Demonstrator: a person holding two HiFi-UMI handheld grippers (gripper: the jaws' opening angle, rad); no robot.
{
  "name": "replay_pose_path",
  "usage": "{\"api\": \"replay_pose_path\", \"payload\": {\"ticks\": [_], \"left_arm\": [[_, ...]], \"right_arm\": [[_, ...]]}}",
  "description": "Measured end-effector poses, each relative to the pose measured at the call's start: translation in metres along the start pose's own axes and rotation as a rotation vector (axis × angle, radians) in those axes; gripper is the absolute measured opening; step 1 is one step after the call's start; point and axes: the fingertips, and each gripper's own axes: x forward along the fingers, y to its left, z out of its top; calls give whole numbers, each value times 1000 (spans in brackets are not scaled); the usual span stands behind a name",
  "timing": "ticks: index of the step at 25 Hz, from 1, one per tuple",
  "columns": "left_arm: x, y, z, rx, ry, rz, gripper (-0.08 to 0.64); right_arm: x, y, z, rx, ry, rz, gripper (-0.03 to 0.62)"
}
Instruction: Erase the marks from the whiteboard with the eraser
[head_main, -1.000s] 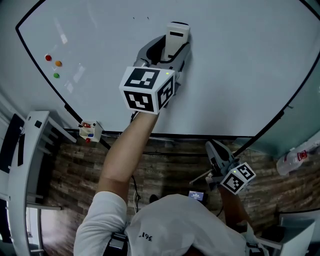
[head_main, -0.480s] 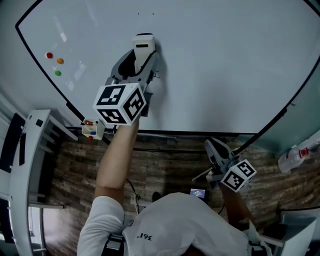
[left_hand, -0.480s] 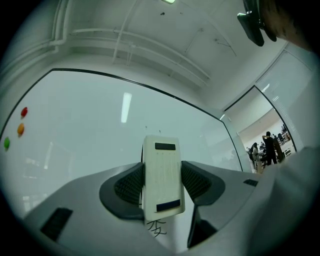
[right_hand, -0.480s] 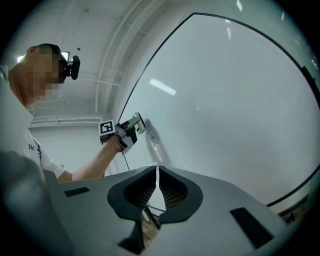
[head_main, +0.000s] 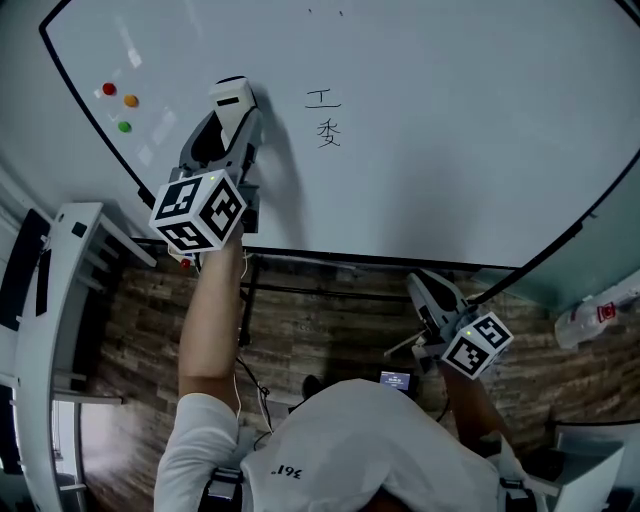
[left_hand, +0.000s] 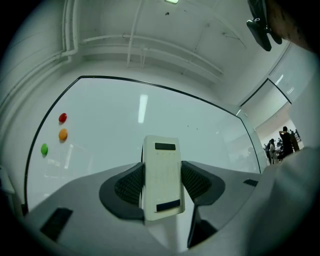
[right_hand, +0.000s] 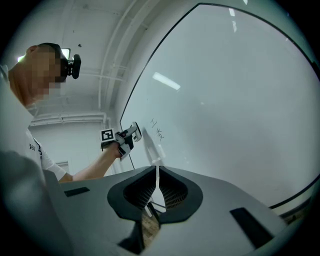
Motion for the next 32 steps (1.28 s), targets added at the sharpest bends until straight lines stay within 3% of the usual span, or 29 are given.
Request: {"api": "replay_pose_path", "payload": {"ticks": [17,23,32], "left_arm": [[-23,97,-28,-29,40,136,241],[-12,98,-44,-12,70,123,241],[-4,86,-50,-28,46,134,238]], "right_arm": [[12,-1,-6,3,9,-20,28],[11,-5,-6,5,7,-30,28],[-7,-27,-2,17,-9,-72,28]]}}
